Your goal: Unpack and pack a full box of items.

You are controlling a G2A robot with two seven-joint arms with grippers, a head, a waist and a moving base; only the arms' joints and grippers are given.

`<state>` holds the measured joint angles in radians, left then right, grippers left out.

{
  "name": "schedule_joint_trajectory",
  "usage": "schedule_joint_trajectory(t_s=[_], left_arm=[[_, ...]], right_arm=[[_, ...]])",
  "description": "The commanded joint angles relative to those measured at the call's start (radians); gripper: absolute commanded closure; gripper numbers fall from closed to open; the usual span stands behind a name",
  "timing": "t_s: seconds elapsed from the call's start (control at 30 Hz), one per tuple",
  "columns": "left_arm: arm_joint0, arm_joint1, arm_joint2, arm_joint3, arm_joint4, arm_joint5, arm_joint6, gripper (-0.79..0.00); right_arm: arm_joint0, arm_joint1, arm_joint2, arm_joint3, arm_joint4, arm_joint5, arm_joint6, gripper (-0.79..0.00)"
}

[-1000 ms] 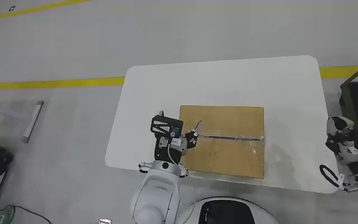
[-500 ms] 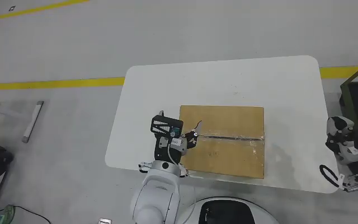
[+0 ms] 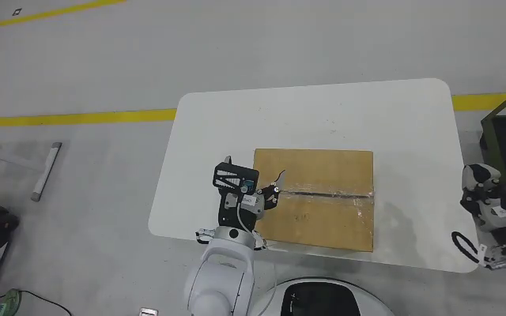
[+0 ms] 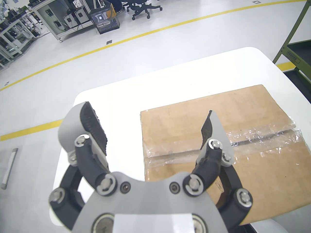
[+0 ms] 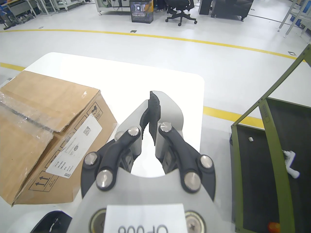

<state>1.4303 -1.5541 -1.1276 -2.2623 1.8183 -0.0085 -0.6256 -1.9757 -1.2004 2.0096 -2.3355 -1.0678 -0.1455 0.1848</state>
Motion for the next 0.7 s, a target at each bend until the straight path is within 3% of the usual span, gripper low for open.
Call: schedule_joint_trajectory(t_s=[0.0,0.27,0.67], left_arm=[[0.000,0.000,0.000,0.000,0.000,0.000,0.000,-0.785],[0.000,0.000,0.000,0.000,0.000,0.000,0.000,-0.785],[0.000,0.000,0.000,0.000,0.000,0.000,0.000,-0.785]], right_arm=[[0.000,-0.001,-0.001,0.004,-0.004,0.003,0.004,0.000],[0.018,-0.002,-0.041,0.047,-0.041,-0.015,0.015,0.000],[0.115,0.001,-0.209,0.185,-0.092,-0.156,-0.054,0.000]])
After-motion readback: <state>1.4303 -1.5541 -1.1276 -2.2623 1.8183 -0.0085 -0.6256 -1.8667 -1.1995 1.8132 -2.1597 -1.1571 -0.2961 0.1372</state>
